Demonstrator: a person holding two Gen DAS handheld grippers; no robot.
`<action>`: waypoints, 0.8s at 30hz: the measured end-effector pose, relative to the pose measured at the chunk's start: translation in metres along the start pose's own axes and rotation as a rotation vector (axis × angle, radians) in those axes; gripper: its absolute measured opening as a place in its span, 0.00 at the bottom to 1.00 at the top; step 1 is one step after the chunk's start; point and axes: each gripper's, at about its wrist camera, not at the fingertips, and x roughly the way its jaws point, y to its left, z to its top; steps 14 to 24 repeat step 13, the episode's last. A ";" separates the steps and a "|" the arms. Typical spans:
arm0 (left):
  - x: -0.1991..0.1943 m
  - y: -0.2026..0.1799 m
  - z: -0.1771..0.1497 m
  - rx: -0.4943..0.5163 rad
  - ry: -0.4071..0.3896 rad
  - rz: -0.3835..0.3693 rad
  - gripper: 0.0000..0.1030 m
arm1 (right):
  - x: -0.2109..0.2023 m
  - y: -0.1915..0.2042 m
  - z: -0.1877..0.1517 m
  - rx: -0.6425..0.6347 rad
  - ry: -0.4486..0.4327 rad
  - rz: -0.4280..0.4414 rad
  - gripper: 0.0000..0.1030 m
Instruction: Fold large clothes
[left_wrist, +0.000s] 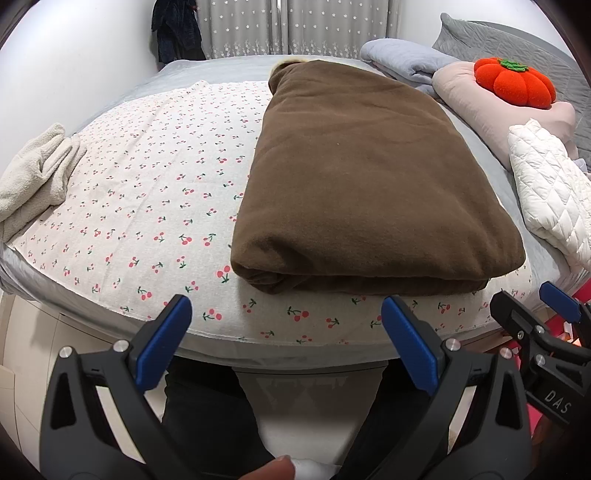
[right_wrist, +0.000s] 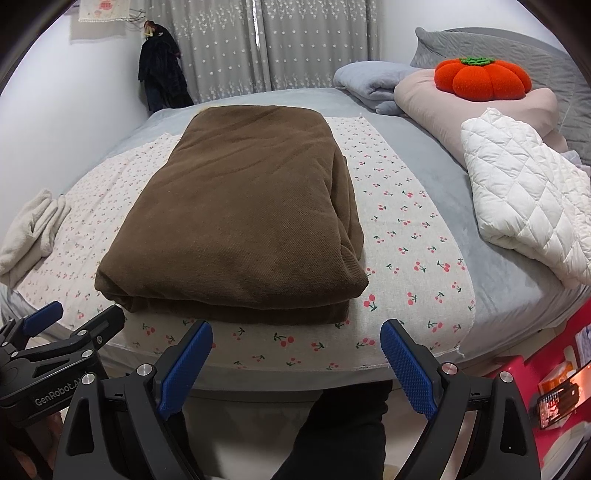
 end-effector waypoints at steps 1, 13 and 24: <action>0.000 0.000 0.000 0.000 0.000 0.000 0.99 | 0.000 0.000 0.000 0.000 0.000 0.000 0.91; -0.001 -0.002 -0.001 -0.005 0.008 -0.010 0.99 | 0.000 0.001 -0.001 -0.002 0.004 -0.001 0.91; -0.001 -0.002 -0.001 -0.005 0.008 -0.010 0.99 | 0.000 0.001 -0.001 -0.002 0.004 -0.001 0.91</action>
